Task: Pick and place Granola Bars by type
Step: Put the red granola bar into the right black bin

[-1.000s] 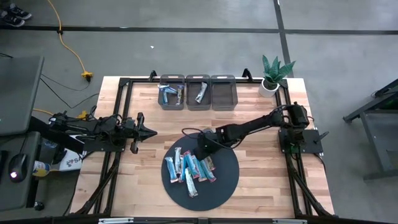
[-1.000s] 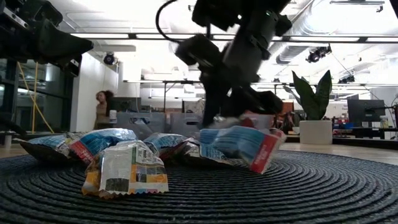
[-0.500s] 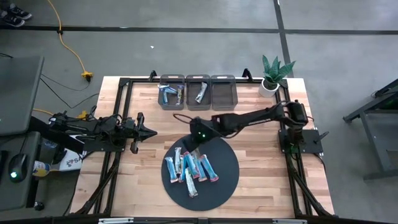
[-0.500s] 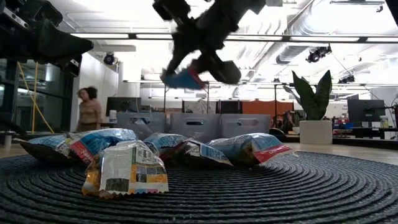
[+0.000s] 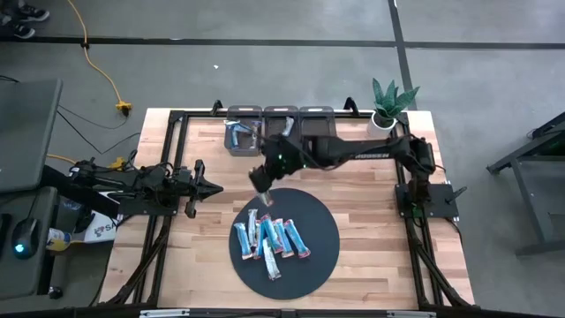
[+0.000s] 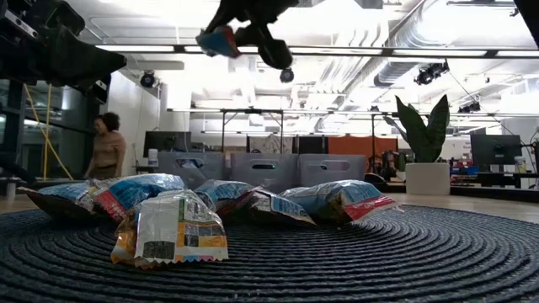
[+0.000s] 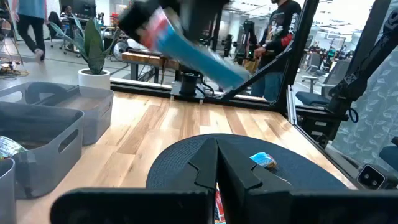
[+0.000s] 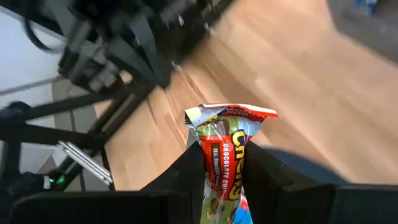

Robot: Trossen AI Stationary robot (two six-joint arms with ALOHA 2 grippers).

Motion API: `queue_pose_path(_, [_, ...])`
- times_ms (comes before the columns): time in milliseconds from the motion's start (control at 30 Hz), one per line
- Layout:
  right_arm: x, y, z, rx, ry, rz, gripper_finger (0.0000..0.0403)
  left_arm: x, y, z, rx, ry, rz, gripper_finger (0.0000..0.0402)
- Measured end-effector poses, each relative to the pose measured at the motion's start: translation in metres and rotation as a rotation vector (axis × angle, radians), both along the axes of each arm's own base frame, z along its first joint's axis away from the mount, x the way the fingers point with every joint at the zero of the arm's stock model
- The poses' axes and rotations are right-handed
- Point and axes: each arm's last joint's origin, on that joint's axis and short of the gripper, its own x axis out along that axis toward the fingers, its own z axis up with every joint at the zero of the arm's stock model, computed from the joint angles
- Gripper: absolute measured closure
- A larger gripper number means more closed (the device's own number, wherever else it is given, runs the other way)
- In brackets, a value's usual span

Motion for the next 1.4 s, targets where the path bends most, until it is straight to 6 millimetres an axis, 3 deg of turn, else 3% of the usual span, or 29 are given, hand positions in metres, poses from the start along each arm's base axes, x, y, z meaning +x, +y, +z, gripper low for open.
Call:
queue_pose_path(300, [-0.008,-0.061,0.037,-0.093,-0.077,-0.049,0.0325,0.000,0.000,0.000,0.000,0.000,0.000,0.0400])
queue_pose_path(567, [-0.026,-0.117,0.047,-0.129,-0.072,-0.115,0.0325,0.000,0.000,0.000,0.000,0.000,0.000,0.0400])
queue_pose_path(733, [-0.041,-0.149,0.042,-0.130,-0.014,-0.179,0.0325,0.000,0.000,0.000,0.000,0.000,0.000,0.0400])
queue_pose_path(1100, [-0.092,-0.201,0.021,-0.174,0.337,-0.325,0.0325,0.000,0.000,0.000,0.000,0.000,0.000,0.0400])
queue_pose_path(1400, [-0.116,-0.223,-0.003,-0.229,0.540,-0.445,0.0325,0.000,0.000,0.000,0.000,0.001,0.000,0.0400])
